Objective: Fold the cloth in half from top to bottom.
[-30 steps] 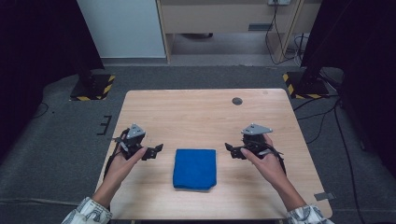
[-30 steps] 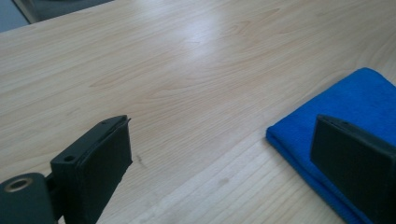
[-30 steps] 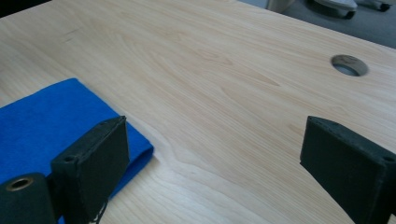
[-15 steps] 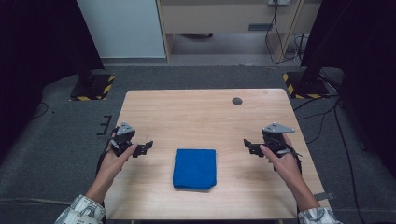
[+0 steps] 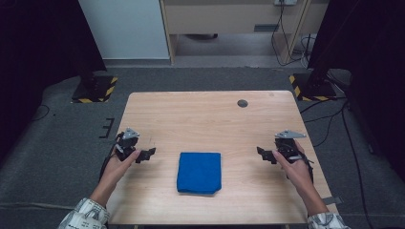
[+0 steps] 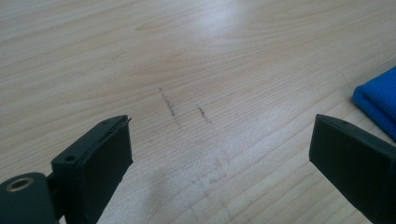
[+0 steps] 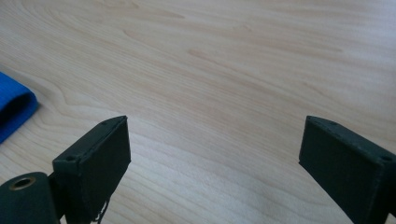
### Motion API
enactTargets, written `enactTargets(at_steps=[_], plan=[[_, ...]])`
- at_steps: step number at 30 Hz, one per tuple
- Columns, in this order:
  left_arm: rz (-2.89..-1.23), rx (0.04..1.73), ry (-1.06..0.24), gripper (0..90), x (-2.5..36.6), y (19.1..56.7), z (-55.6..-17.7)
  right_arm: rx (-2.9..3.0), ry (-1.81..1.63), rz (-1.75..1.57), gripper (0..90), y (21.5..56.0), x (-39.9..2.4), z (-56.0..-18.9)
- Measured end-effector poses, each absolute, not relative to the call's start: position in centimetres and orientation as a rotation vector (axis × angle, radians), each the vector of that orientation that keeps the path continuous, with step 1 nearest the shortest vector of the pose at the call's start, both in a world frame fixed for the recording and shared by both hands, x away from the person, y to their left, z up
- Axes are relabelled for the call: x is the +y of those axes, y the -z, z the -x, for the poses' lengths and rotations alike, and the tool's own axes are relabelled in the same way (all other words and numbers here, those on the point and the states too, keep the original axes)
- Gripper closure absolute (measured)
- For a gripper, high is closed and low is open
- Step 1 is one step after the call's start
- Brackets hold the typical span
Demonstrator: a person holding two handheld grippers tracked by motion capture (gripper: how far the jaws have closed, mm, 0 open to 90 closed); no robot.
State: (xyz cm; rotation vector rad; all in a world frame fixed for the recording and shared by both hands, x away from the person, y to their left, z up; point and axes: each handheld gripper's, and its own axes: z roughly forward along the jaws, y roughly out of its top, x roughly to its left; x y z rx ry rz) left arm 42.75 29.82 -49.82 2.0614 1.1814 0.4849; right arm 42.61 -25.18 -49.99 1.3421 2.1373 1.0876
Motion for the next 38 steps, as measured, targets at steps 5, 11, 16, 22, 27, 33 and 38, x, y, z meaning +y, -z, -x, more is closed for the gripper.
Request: enactTargets(at_steps=[5,11,16,22,27,33,38], plan=[[-2.100,1.192,-0.473,5.5,29.9,50.5,-43.1,2.180,-1.031,-1.412,10.8,51.4,-26.0,-42.9],[-2.092,1.221,-0.487,5.9,30.0,51.1,-43.9,2.186,-1.022,-1.488,11.3,52.5,-26.5,-44.0],[-2.076,1.252,-0.475,5.9,29.9,51.5,-44.9,2.142,-0.991,-1.531,11.2,53.1,-26.9,-45.1],[-2.086,1.281,-0.476,5.7,29.1,52.7,-45.4,2.061,-1.031,-1.574,10.4,53.5,-27.1,-45.9],[-2.079,1.252,-0.517,2.8,28.9,53.7,-45.2,2.028,-1.016,-1.555,8.0,53.8,-26.7,-45.9],[-2.082,1.249,-0.516,1.3,28.9,53.8,-45.2,2.083,-0.875,-1.458,6.3,54.0,-25.2,-45.7],[-2.083,1.247,-0.515,1.1,28.9,53.8,-45.2,2.108,-0.887,-1.433,6.2,54.0,-24.9,-45.0]])
